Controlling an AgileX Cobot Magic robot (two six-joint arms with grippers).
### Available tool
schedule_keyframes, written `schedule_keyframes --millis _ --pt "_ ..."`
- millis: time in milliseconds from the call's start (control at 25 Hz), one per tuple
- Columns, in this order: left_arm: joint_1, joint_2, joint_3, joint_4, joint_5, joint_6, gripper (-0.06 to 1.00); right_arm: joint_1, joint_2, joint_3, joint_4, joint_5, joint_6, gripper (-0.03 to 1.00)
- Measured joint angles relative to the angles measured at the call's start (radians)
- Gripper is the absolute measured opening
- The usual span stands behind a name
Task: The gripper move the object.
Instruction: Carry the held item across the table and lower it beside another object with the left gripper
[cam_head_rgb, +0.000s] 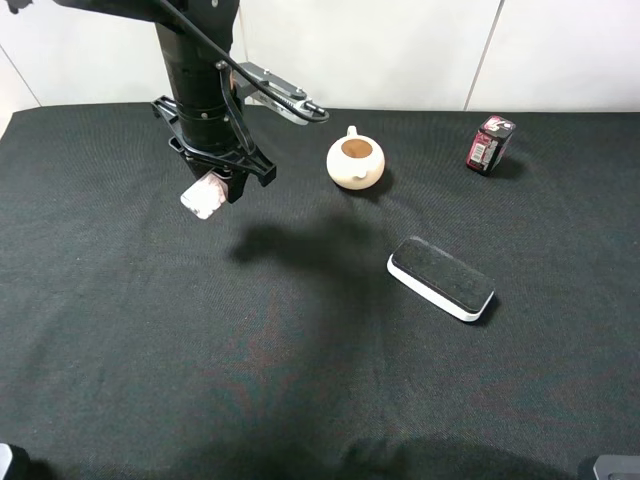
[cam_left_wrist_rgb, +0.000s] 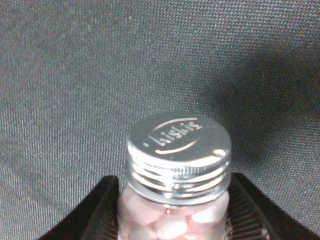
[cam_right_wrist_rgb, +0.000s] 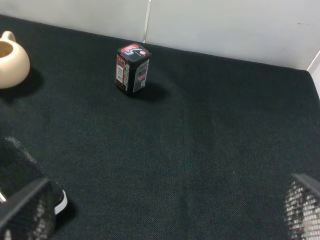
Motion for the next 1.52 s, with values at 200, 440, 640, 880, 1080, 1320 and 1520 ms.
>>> schedule_keyframes --millis 200,440,640,880,1080,1320,1520 --pt "0.006 0.0 -0.011 0.0 -0.01 -0.029 0.52 0.0 0.0 0.0 0.0 0.0 0.0 0.69" --pt "0.016 0.006 -0.108 0.019 -0.011 -0.071 0.52 0.0 0.0 0.0 0.0 0.0 0.0 0.69" --pt "0.019 0.013 -0.2 0.05 -0.012 -0.11 0.52 0.0 0.0 0.0 0.0 0.0 0.0 0.69" --pt "0.033 0.075 -0.317 0.069 0.061 -0.114 0.52 0.0 0.0 0.0 0.0 0.0 0.002 0.69" --pt "0.032 0.143 -0.404 0.072 0.108 -0.116 0.52 0.0 0.0 0.0 0.0 0.0 0.003 0.69" --pt "0.032 0.185 -0.452 0.07 0.117 -0.117 0.52 0.0 0.0 0.0 0.0 0.0 0.003 0.69" --pt "0.04 0.214 -0.475 0.069 0.12 -0.119 0.52 0.0 0.0 0.0 0.0 0.0 0.003 0.69"
